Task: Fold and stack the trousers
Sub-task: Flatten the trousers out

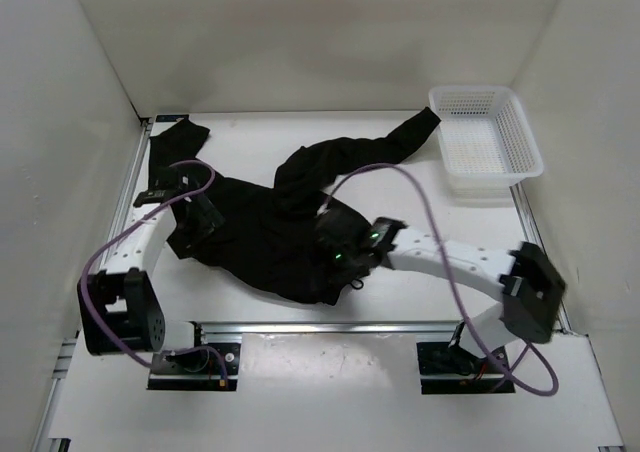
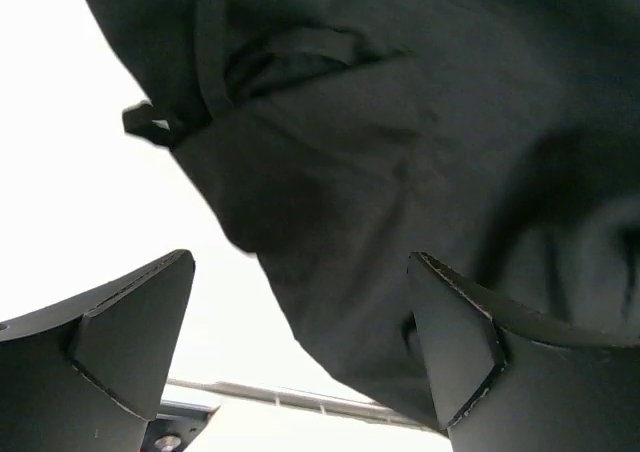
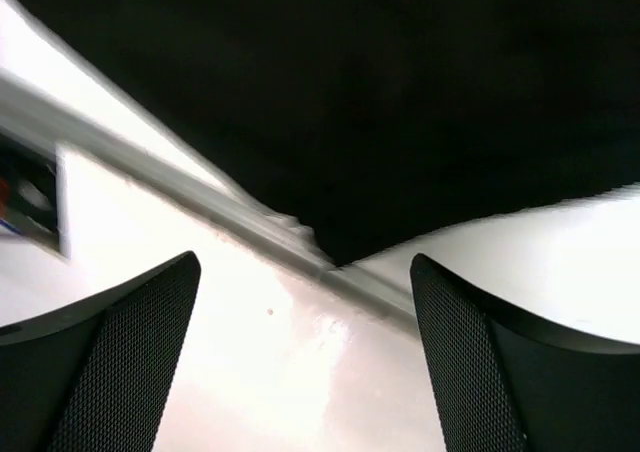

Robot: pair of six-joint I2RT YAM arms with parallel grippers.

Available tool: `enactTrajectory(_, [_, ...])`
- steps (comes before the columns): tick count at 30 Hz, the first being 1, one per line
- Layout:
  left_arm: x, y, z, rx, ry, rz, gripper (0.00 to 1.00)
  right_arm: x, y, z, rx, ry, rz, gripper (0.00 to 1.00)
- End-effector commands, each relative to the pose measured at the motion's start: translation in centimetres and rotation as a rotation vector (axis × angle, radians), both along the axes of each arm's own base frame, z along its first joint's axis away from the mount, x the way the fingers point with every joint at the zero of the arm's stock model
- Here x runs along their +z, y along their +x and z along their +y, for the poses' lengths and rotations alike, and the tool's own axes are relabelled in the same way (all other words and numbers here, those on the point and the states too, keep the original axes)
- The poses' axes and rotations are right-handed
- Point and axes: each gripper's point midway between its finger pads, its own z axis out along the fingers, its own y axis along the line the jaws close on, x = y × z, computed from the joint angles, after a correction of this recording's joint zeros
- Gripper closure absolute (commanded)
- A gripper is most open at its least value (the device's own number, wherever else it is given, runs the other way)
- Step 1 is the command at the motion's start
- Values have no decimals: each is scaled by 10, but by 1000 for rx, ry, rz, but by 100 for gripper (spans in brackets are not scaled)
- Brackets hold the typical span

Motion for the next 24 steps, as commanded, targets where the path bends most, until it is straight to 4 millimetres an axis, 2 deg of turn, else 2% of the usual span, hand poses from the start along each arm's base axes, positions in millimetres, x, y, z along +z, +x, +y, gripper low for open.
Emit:
enactTrajectory(1, [-14,18,4,65,-49,-30,0,-3,-22,38,121,-90,-79,10])
enactTrajectory(2, [-26,19,5,72,-60,8,0,-8,-31,45,153,-121,-93,11])
enactTrajectory(3, [-30,20,3,68,-71,18,2,-24,-30,48,170,-175,-101,14])
enactTrajectory(4, [-35,23,5,95,-78,27,6,-26,-29,56,176,-179,-111,14])
enactTrajectory(5, [-44,23,5,106,-84,54,6,-33,-31,59,193,-202,-117,19])
enactTrajectory(6, [-49,22,5,117,-88,72,6,-50,-31,60,197,-245,-98,21])
enactTrajectory(7, [-50,26,8,136,-92,75,7,-54,-27,63,192,-256,-106,24])
enactTrajectory(9, [-56,30,8,147,-96,86,15,-68,-21,53,177,-339,-124,41])
enactTrajectory(10, [-56,32,8,147,-96,89,20,-68,-18,49,154,-358,-134,49])
enactTrajectory(11, [-56,35,9,147,-96,88,39,-72,-14,39,118,-387,-133,57])
enactTrajectory(12, [-60,34,7,145,-107,103,51,-74,-8,30,90,-408,-138,72])
enactTrajectory(14, [-53,43,8,143,-106,77,85,-84,2,-4,10,-478,-136,90])
enactTrajectory(15, [-53,43,6,140,-114,77,90,-79,5,-13,-33,-466,-128,99])
enactTrajectory(16, [-45,48,2,114,-109,50,90,-80,8,-25,-68,-474,-126,100])
enactTrajectory(17, [-37,53,-8,71,-115,26,90,-80,12,-50,-118,-491,-117,100])
enactTrajectory(19, [-22,57,-24,10,-129,-21,90,-81,20,-76,-205,-499,-103,100])
enactTrajectory(20, [-14,60,-41,-44,-138,-43,90,-79,18,-96,-230,-514,-103,100])
enactTrajectory(21, [-11,61,-51,-74,-147,-50,90,-78,19,-105,-265,-510,-96,100])
enactTrajectory(22, [-8,59,-61,-106,-148,-57,90,-77,25,-123,-318,-528,-89,100])
enactTrajectory(23, [-2,59,-83,-155,-157,-69,90,-75,24,-137,-356,-524,-81,100])
enactTrajectory(24, [6,62,-94,-189,-160,-89,90,-73,26,-145,-384,-517,-78,100])
